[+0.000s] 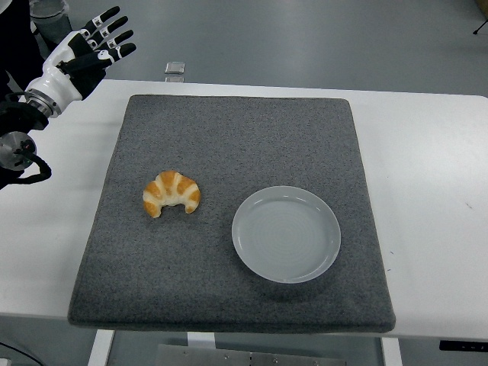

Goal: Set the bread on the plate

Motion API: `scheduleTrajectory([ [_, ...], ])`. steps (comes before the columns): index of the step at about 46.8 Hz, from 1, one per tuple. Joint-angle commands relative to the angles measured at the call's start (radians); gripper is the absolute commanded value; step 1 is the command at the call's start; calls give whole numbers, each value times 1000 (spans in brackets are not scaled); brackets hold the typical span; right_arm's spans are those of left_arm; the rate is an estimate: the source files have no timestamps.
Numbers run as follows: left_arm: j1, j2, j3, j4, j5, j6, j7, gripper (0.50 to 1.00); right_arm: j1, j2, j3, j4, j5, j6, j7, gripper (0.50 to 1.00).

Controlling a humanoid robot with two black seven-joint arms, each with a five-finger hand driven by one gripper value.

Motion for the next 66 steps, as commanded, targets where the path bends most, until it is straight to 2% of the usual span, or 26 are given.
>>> scheduleTrajectory([
  [1, -2, 1, 1, -2, 0, 2, 1, 990, 1, 0, 0, 0, 0, 0, 0, 932],
  [22, -6, 2, 15, -14, 2, 22, 4, 988, 1, 0, 0, 0, 0, -1, 0, 930],
  [27, -26, 19, 43, -66, 16, 35, 8, 988, -1, 0, 0, 0, 0, -1, 0, 932],
  [30, -54, 54, 73, -103, 32, 45, 8, 984, 1, 0, 0, 0, 0, -1, 0, 932],
  [36, -155, 122, 187, -202, 51, 80, 11, 975, -1, 0, 0, 0, 0, -1, 0, 930],
  [42, -331, 174, 385, -279, 51, 104, 14, 973, -1, 0, 0, 0, 0, 0, 0, 930],
  [53, -667, 176, 777, -314, 115, 103, 14, 973, -1, 0, 0, 0, 0, 0, 0, 930],
  [59, -726, 173, 856, -347, 232, 103, 14, 975, -1, 0, 0, 0, 0, 2, 0, 930],
  [66, -739, 176, 896, -380, 350, 98, 38, 975, -1, 0, 0, 0, 0, 0, 0, 930],
])
